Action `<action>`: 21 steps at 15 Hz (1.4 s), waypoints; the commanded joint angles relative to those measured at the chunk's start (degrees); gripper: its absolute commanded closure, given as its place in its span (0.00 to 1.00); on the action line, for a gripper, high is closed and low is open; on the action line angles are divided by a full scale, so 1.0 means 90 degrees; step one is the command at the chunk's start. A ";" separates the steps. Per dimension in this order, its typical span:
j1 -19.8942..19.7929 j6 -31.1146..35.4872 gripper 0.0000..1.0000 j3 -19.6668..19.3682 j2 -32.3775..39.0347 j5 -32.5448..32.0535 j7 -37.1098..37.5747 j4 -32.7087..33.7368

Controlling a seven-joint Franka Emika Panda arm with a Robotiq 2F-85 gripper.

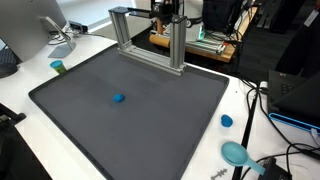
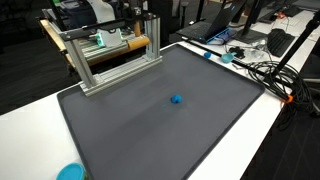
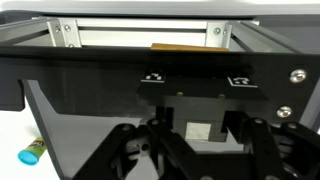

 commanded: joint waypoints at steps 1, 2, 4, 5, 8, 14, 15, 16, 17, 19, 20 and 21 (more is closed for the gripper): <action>-0.0063 -0.0188 0.65 0.0078 -0.0027 -0.0138 0.0101 0.0017; -0.0090 -0.0167 0.65 0.0085 -0.0026 -0.0123 0.0170 0.0018; -0.0105 -0.0121 0.65 0.0084 -0.0024 -0.0068 0.0290 0.0019; -0.0128 -0.0066 0.65 0.0099 -0.0022 -0.0061 0.0391 0.0019; -0.0196 -0.0107 0.50 0.0153 -0.0015 -0.0111 0.0632 0.0019; -0.0395 -0.0050 0.51 0.0334 -0.0170 -0.0145 0.1249 -0.0071; -0.0386 -0.0049 0.57 0.0377 -0.0175 -0.0133 0.1340 -0.0061; -0.0364 -0.0061 0.64 0.0407 -0.0189 -0.0131 0.1374 -0.0062; -0.0369 -0.0064 0.66 0.0431 -0.0203 -0.0138 0.1432 -0.0074; -0.0427 -0.0005 0.66 0.0488 -0.0205 -0.0185 0.1543 -0.0058; -0.0445 0.0013 0.66 0.0516 -0.0187 -0.0206 0.1587 -0.0038; -0.0454 0.0010 0.66 0.0527 -0.0175 -0.0200 0.1635 -0.0036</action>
